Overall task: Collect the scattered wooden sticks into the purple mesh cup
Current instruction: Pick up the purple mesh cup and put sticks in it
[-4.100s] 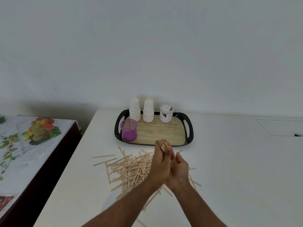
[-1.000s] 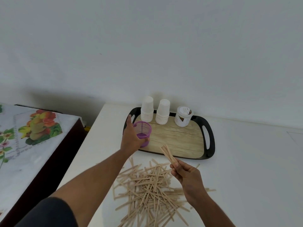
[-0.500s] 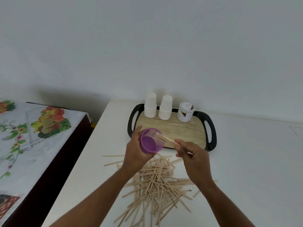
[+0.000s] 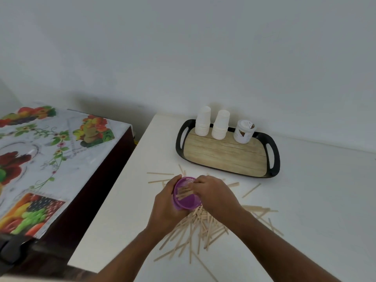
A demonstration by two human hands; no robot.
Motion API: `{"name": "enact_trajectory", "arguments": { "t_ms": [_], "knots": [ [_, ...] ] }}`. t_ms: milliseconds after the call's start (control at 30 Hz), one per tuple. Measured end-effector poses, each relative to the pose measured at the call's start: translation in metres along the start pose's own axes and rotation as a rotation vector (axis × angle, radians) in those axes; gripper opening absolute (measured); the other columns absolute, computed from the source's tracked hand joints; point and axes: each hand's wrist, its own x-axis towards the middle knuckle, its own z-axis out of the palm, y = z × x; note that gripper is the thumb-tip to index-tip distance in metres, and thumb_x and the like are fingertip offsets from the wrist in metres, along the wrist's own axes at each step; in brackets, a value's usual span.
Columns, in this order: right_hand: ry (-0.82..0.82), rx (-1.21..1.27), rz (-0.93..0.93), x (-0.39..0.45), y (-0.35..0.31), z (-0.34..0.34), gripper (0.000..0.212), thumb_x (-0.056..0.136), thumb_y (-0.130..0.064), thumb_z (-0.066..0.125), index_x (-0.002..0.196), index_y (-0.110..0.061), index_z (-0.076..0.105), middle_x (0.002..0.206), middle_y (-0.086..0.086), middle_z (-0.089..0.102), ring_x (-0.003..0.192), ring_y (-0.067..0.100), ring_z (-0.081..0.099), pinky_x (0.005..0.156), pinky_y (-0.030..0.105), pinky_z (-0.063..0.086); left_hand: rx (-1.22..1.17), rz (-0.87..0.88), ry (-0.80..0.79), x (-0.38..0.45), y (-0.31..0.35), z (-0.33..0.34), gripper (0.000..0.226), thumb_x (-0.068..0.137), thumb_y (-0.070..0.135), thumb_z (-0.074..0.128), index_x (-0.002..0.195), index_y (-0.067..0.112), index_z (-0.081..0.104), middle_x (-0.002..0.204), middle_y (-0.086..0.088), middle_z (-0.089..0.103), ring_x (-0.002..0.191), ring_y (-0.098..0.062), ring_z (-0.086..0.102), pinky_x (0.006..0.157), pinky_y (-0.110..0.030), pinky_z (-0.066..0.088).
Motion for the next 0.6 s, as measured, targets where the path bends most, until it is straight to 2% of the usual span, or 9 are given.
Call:
{"name": "enact_trajectory", "arguments": {
  "t_ms": [67, 133, 233, 333, 433, 500, 600],
  "knots": [
    [0.013, 0.061, 0.018, 0.006, -0.014, 0.005, 0.051, 0.095, -0.026, 0.07, 0.144, -0.025, 0.057, 0.132, 0.001, 0.065, 0.115, 0.021, 0.064, 0.095, 0.031, 0.055, -0.008, -0.042, 0.033, -0.01, -0.005, -0.01, 0.09, 0.058, 0.042, 0.096, 0.131, 0.055, 0.045, 0.122, 0.027, 0.064, 0.115, 0.002, 0.062, 0.092, -0.022, 0.058],
    [0.079, 0.122, 0.058, 0.01, -0.024, 0.007, 0.049, 0.096, -0.029, 0.068, 0.144, -0.024, 0.058, 0.129, 0.0, 0.066, 0.111, 0.019, 0.065, 0.091, 0.028, 0.053, -0.028, -0.071, 0.071, -0.017, -0.009, -0.019, 0.09, 0.058, 0.037, 0.097, 0.135, 0.042, 0.05, 0.124, 0.023, 0.064, 0.114, 0.004, 0.061, 0.094, -0.025, 0.058],
    [0.17, 0.245, 0.134, 0.011, -0.034, 0.008, 0.044, 0.094, -0.032, 0.071, 0.137, -0.022, 0.065, 0.123, -0.005, 0.069, 0.105, 0.012, 0.066, 0.09, 0.024, 0.054, -0.046, -0.106, 0.121, -0.024, -0.015, -0.036, 0.09, 0.056, 0.041, 0.097, 0.133, 0.039, 0.051, 0.125, 0.024, 0.063, 0.117, 0.006, 0.058, 0.089, -0.016, 0.057],
    [0.285, 0.412, 0.214, 0.009, -0.034, 0.012, 0.034, 0.095, -0.033, 0.073, 0.127, -0.021, 0.071, 0.113, -0.009, 0.071, 0.097, 0.004, 0.067, 0.083, 0.028, 0.06, -0.047, -0.145, 0.173, -0.027, -0.026, -0.052, 0.096, 0.056, 0.031, 0.101, 0.137, 0.036, 0.048, 0.127, 0.026, 0.059, 0.117, 0.001, 0.059, 0.085, -0.012, 0.055],
    [0.352, 0.445, 0.296, 0.011, -0.026, 0.027, 0.023, 0.098, -0.035, 0.068, 0.117, -0.022, 0.074, 0.105, -0.013, 0.071, 0.091, -0.001, 0.067, 0.077, 0.028, 0.061, -0.061, -0.188, 0.216, -0.029, -0.039, -0.066, 0.099, 0.056, 0.027, 0.101, 0.14, 0.032, 0.048, 0.127, 0.027, 0.057, 0.116, -0.002, 0.06, 0.081, -0.009, 0.054],
    [0.291, 0.423, 0.347, 0.017, -0.018, 0.042, 0.021, 0.1, -0.033, 0.065, 0.117, -0.024, 0.074, 0.108, -0.013, 0.071, 0.093, -0.001, 0.066, 0.083, 0.032, 0.06, -0.065, -0.205, 0.239, -0.031, -0.048, -0.075, 0.099, 0.058, 0.026, 0.101, 0.141, 0.03, 0.048, 0.127, 0.028, 0.056, 0.115, -0.002, 0.06, 0.08, -0.007, 0.053],
    [0.057, 0.305, 0.336, 0.034, -0.007, 0.069, 0.029, 0.101, -0.032, 0.061, 0.129, -0.025, 0.067, 0.126, -0.008, 0.066, 0.114, 0.012, 0.063, 0.098, 0.032, 0.052, -0.057, -0.218, 0.263, -0.035, -0.057, -0.086, 0.098, 0.058, 0.023, 0.101, 0.14, 0.034, 0.046, 0.126, 0.034, 0.053, 0.115, 0.003, 0.058, 0.078, -0.004, 0.051]
  ]
}}
